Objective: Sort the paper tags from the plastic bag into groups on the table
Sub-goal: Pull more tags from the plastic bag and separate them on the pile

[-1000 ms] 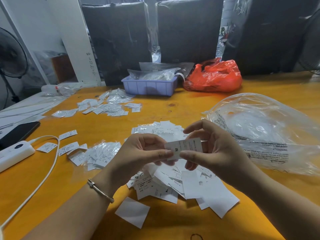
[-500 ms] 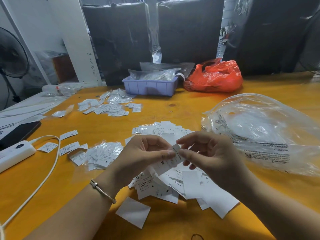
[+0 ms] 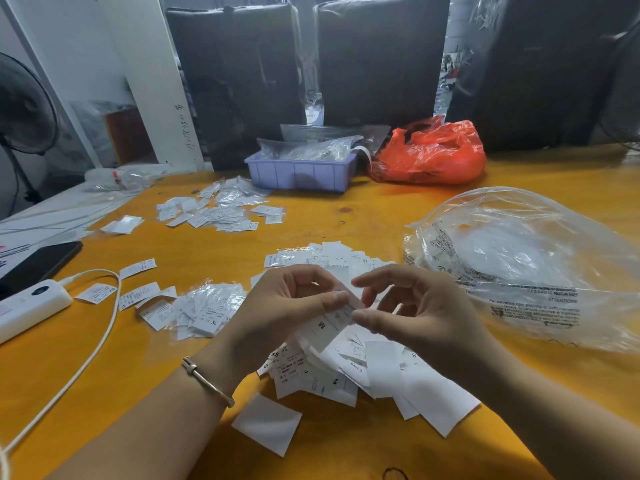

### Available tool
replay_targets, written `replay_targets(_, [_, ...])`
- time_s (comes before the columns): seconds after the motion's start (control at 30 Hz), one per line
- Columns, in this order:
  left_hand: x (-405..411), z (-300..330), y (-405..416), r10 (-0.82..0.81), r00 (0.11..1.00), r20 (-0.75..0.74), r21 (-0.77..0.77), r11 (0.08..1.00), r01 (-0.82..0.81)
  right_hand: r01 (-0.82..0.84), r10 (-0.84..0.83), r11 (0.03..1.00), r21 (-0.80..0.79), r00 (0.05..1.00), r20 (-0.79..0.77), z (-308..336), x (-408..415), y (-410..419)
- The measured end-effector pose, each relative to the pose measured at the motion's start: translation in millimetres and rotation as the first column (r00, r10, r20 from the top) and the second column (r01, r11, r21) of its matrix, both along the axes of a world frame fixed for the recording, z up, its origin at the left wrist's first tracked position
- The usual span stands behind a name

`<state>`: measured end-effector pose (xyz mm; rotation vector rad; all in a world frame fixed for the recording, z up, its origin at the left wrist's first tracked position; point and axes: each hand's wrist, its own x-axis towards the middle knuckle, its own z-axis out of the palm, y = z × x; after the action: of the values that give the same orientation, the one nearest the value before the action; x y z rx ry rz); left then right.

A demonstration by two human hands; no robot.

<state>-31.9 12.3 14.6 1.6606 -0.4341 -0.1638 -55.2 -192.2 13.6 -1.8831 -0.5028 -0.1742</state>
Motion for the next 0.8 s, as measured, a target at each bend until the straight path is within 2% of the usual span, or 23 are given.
replay_targets(0.1, [1.0, 1.1, 0.5, 0.004, 1.0, -0.003, -0.098, 0.995, -0.004, 0.005, -0.005, 1.0, -0.006, 1.0, -0.02, -0.8, -1.5, 3.6])
replay_targets(0.23, [2.2, 3.7, 1.3, -0.012, 0.999, -0.03, -0.192, 0.981, 0.006, -0.025, 0.031, 0.987, 0.158, 0.999, -0.033, -1.6, -2.2, 5.5])
replay_targets(0.53, [2.6, 3.1, 4.5, 0.005, 0.999, 0.042, -0.038, 0.999, -0.003, -0.021, 0.031, 0.975, 0.221, 0.999, -0.043, -2.1, 1.6, 0.9])
replay_targets(0.8, [1.0, 2.6, 5.1, 0.028, 0.992, 0.124, 0.036, 0.999, -0.033, -0.002, 0.003, 0.984, 0.176, 1.0, -0.008, -4.5, 1.2, 1.6])
